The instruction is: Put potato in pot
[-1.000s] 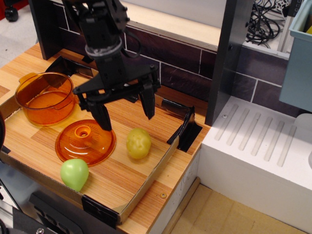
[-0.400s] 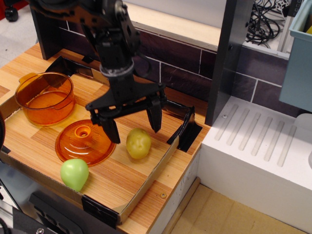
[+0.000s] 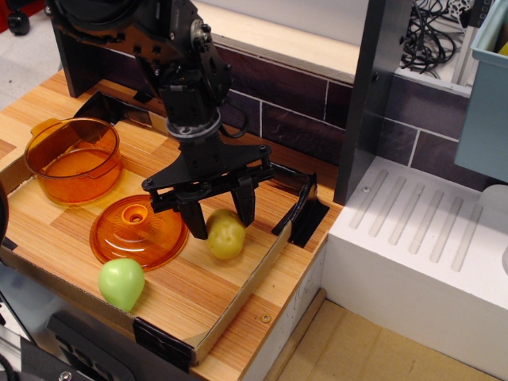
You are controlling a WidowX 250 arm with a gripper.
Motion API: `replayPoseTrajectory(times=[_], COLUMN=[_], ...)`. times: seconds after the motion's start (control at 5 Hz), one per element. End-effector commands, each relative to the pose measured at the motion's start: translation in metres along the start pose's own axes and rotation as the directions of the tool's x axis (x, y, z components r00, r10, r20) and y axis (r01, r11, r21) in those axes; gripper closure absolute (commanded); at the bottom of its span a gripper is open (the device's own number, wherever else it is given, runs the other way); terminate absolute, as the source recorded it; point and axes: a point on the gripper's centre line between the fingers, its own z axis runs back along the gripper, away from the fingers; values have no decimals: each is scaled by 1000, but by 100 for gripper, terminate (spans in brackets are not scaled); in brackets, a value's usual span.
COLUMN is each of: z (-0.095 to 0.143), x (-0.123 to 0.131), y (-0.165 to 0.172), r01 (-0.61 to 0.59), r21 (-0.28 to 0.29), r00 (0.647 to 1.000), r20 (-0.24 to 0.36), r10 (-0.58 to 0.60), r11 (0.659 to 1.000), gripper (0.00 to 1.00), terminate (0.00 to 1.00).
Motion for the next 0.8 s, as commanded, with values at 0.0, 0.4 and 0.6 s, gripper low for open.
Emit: replayPoseTrajectory(times=[0.0, 0.4, 0.6], z=[31, 97, 123], x=[10, 22, 38], y=[-12, -16, 2], r01=[-33, -112, -117], r21=[-46, -103, -101], r00=[999, 993, 992], r20=[16, 25, 37], r10=[33, 115, 121], r11=[998, 988, 988], gripper=[100, 100, 100], terminate=[0, 0, 0])
